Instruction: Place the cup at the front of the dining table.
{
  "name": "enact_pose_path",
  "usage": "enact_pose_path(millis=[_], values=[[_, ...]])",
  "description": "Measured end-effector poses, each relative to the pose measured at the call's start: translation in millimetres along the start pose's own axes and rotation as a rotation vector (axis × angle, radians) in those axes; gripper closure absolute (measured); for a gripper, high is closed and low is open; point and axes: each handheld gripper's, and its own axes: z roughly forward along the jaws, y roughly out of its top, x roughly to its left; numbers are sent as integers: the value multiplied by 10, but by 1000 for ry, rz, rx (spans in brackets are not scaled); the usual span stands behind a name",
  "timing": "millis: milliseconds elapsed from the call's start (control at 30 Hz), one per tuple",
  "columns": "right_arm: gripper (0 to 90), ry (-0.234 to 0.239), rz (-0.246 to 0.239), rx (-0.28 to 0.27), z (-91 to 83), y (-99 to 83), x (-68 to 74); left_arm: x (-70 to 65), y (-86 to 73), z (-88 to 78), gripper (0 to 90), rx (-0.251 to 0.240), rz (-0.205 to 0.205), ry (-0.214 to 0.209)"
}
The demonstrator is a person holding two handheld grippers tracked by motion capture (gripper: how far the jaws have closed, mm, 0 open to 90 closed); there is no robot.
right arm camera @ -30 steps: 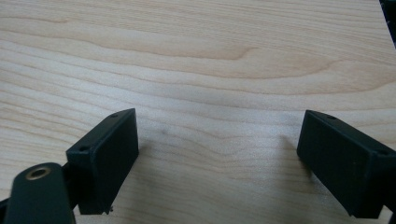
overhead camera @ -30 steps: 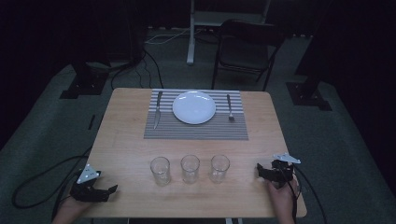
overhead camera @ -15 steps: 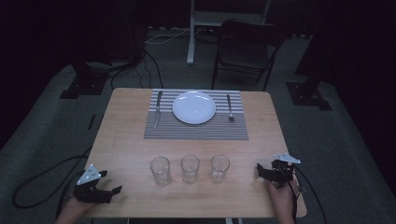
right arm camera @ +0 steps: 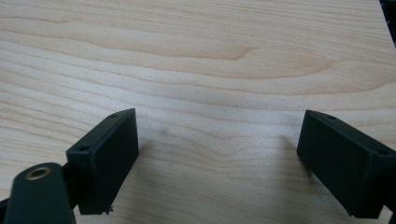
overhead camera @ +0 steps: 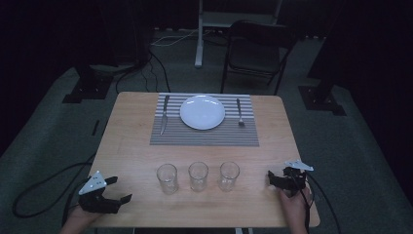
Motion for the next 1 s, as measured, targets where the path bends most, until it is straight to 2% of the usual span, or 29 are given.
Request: enact_pose_path(millis=[100,167,200,400,500,700,733,867,1000], values=[[123,0,0,0,0,0,0,-41,54,-10,83,-8,15,-15],[123,0,0,0,0,0,0,-60,77,-20,83,-14,23,-9],[123,0,0,0,0,0,0,-68,89,-28,83,-18,21,-23],[123,0,0,0,0,0,0,-115,187,-81,83,-57,32,-46],[123,0,0,0,0,0,0,-147,299,-105,83,-69,47,-71],[123,0,0,0,0,0,0,-195,454,-126,83,-81,74,-83],[123,0,0,0,0,0,0,-197,484,-128,83,-81,80,-99],[123,0,0,0,0,0,0,-189,586,-113,83,-94,71,-131],[123,0,0,0,0,0,0,-256,698,-71,83,-84,107,-142]])
